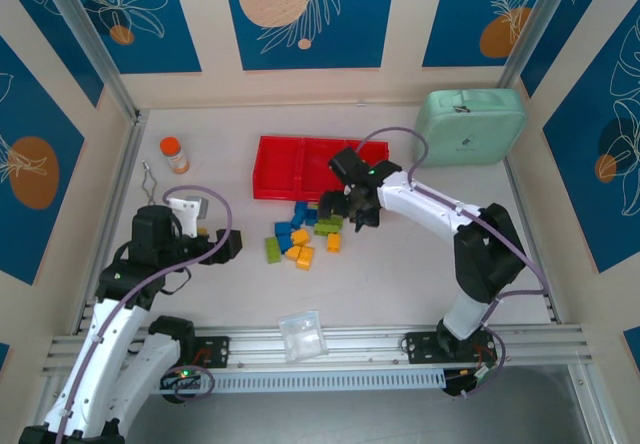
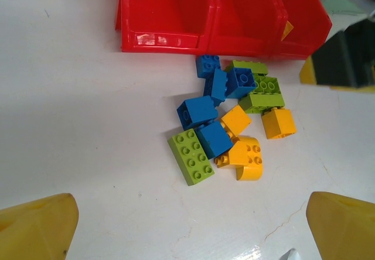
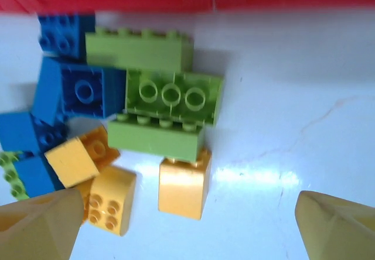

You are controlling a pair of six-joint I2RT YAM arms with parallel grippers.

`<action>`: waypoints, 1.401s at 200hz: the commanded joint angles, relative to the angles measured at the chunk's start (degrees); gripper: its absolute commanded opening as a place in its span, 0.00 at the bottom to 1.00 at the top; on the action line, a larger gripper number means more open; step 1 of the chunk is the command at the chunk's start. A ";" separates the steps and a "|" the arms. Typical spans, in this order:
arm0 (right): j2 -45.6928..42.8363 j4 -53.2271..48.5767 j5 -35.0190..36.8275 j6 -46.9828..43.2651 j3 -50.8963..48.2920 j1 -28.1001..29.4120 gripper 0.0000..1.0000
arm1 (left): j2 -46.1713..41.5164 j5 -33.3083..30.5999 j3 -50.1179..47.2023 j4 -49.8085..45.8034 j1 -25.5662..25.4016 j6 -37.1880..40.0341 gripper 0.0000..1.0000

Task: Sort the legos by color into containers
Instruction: Pick up the lego from the center of the table.

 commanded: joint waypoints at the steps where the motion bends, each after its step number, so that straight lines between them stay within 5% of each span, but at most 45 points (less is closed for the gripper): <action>1: 1.67 -0.61 2.08 3.44 -0.81 2.45 0.92 | -1.04 1.48 -0.40 0.94 -0.33 1.03 0.99; 87: 11.47 -3.27 5.62 2.32 1.97 6.84 0.82 | -1.31 1.64 -0.37 0.99 -0.29 1.19 0.99; 150: 13.91 -2.81 5.13 0.81 3.22 7.29 0.62 | -1.10 1.62 -0.41 0.99 -0.34 1.18 0.99; 223: 11.69 -2.95 4.45 -1.19 1.29 8.69 0.38 | -0.93 1.52 -0.41 0.99 -0.34 1.08 0.99; 280: 5.27 -4.65 3.22 -3.82 0.17 9.67 0.28 | -0.92 1.48 -0.34 0.95 -0.36 1.08 0.99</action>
